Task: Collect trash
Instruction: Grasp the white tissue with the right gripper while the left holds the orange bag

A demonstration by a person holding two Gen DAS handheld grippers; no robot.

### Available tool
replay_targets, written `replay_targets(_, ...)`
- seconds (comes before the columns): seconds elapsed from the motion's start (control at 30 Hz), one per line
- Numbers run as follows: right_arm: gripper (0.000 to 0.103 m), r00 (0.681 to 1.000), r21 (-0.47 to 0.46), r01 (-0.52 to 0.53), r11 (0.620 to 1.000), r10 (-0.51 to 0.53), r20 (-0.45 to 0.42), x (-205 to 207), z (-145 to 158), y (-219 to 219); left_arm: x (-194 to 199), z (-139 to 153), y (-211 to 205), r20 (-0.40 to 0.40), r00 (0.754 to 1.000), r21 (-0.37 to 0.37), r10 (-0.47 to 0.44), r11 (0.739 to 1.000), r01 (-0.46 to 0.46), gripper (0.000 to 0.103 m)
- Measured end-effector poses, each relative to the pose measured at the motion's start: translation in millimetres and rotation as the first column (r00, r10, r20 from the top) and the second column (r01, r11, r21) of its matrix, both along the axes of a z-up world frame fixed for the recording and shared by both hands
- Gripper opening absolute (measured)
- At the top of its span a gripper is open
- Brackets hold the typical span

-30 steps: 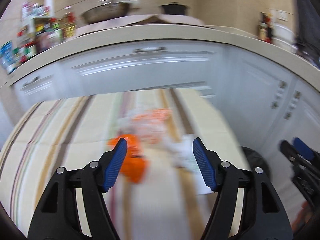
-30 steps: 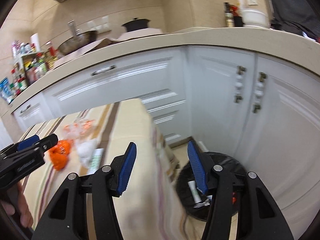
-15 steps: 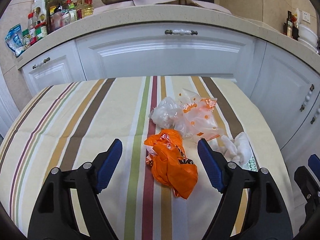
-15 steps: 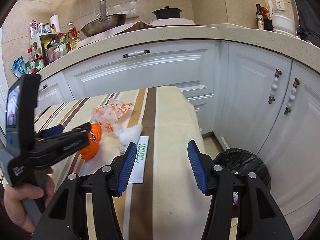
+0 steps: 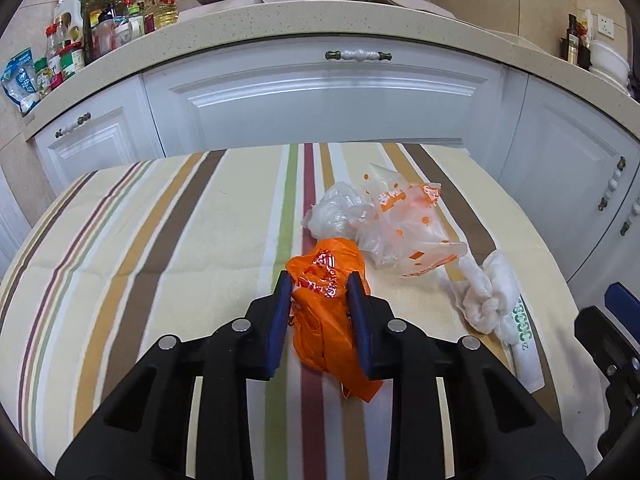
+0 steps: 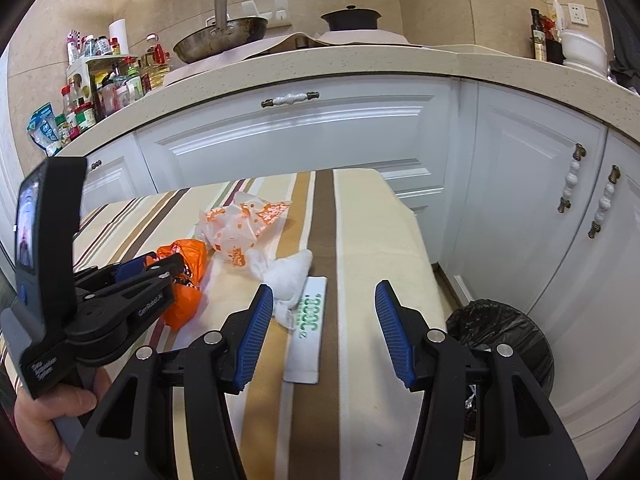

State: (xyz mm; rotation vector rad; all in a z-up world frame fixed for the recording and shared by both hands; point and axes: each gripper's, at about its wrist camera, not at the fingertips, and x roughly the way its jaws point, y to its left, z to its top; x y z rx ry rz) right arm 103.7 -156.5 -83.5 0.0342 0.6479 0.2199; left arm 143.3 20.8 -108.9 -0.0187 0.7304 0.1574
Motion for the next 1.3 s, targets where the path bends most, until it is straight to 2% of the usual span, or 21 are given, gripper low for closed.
replay_targets(0.33,0.053,0.999,-0.014,-0.037,0.999,0.037,-0.023,23.5,-9.4,29.4,-18.0,23.4,36.5,0.060,0.996,0.002,0.061,0.998,-0.061,0.027)
replay_targets(0.53,0.053,0.999,-0.029,-0.033,0.999,0.032,-0.041,39.8,-10.9,43.1,-28.6,27.6,60.8,0.061,0.993,-0.008,0.099,0.995,-0.098,0.027)
replay_targets(0.67,0.053,0.996,-0.050,-0.041,0.998,0.037,-0.083,50.0,-16.0,52.4,-34.2,28.9,73.2,0.066,0.991,-0.003,0.119,0.993,-0.119,0.027)
replay_targets(0.73,0.051,0.994,-0.061,-0.044,0.997,0.038,-0.101,53.7,-18.4,55.5,-34.6,29.2,78.5,0.065,0.990,-0.008,0.126,0.992,-0.126,0.027)
replay_targets(1.0,0.023,0.987,-0.076,-0.053,0.996,0.041,-0.155,61.7,-25.7,58.9,-36.7,26.1,85.8,0.057,0.990,-0.019,0.131,0.991,-0.130,0.027)
replay_targets(1.3,0.019,0.996,-0.059,-0.062,0.996,0.058,-0.063,45.0,-8.8,55.9,-41.6,28.6,82.4,0.059,0.990,-0.035,0.128,0.991,-0.126,0.027)
